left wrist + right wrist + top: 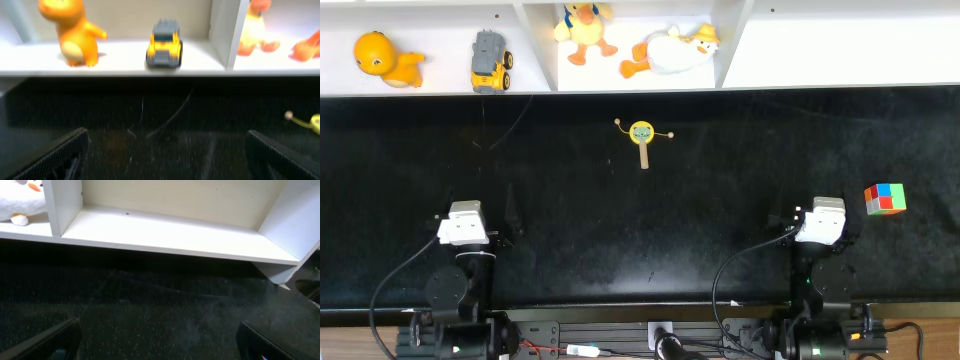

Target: Store Toys

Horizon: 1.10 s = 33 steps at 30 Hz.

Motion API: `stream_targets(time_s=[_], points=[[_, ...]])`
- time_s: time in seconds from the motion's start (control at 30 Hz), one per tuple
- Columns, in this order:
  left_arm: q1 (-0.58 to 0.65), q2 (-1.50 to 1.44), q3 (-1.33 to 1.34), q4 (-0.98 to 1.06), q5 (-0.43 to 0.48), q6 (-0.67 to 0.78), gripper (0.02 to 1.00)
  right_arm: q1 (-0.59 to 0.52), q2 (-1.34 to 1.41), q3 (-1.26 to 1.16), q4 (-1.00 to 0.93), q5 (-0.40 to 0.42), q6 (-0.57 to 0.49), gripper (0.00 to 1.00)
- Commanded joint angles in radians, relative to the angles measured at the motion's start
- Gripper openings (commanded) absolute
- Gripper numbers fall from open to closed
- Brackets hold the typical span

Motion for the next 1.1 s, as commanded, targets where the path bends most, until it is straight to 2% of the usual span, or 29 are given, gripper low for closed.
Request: stream_targets(time_s=[0.03, 0.67, 0.77, 0.9, 1.1], points=[[-0.006, -0.014, 0.0, -0.006, -0.011, -0.025, 0.998, -0.003, -0.008, -0.005, 0.008, -0.006, 0.007, 0.996], [-0.006, -0.014, 0.0, -0.006, -0.011, -0.025, 0.998, 0.001, 0.03, 0.007, -0.006, -0.006, 0.007, 0.996], [-0.006, -0.014, 0.0, -0.006, -0.011, -0.025, 0.998, 0.019, 0.151, 0.062, -0.021, 0.062, -0.027, 0.996], [-0.006, -0.014, 0.0, -0.006, -0.011, -0.025, 0.998, 0.099, 0.39, 0.232, -0.166, 0.046, 0.1, 0.993], [-0.006, -0.014, 0.0, -0.006, -0.011, -0.025, 0.998, 0.34, 0.77, 0.545, -0.486, 0.048, 0.501, 0.998]])
